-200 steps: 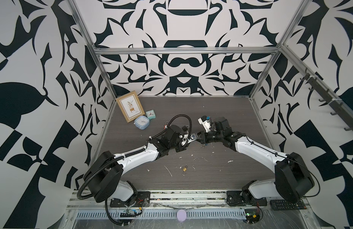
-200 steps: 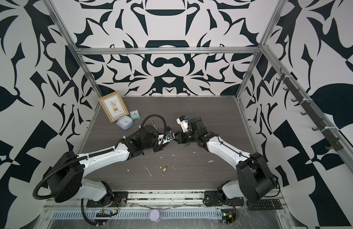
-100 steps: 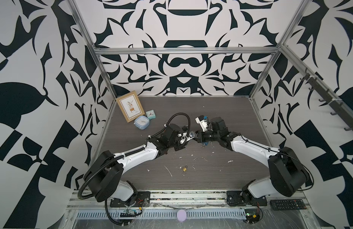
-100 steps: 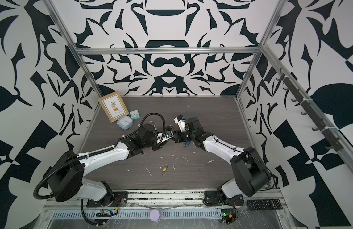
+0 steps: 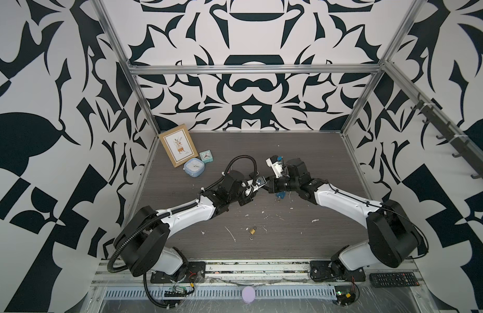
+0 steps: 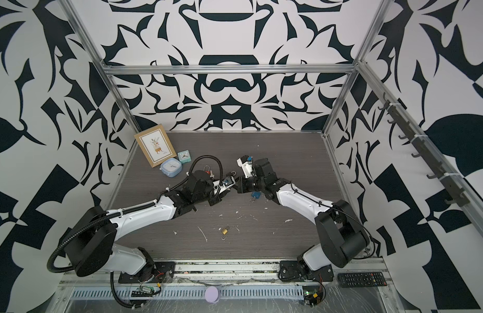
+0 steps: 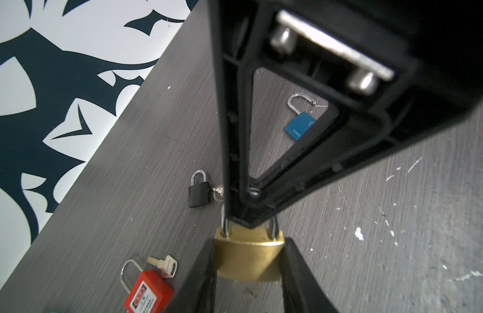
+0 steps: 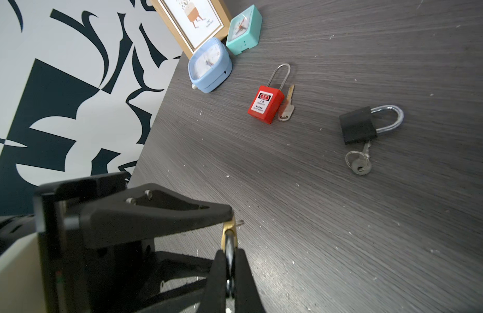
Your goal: Lock with the key
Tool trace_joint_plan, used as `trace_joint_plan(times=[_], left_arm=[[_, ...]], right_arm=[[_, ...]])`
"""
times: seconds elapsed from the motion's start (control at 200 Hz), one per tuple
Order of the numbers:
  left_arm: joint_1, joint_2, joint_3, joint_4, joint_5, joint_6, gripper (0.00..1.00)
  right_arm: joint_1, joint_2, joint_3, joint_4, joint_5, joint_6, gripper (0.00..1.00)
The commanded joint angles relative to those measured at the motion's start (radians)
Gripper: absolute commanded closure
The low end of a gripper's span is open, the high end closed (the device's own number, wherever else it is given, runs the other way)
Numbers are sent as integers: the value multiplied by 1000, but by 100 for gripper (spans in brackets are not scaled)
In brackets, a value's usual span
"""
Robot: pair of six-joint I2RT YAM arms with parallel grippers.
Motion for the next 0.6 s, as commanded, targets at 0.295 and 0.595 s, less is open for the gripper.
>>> trace_joint_plan(times=[0.295,0.595], left_arm=[[-20,-152,-167,238,-127,-287,100],[-18,-219,-129,162,-168,-559,100]], right_arm=[[-33,-91,144,-191,70,-17,72],[-52,-329,7,-104,225,-81,48]])
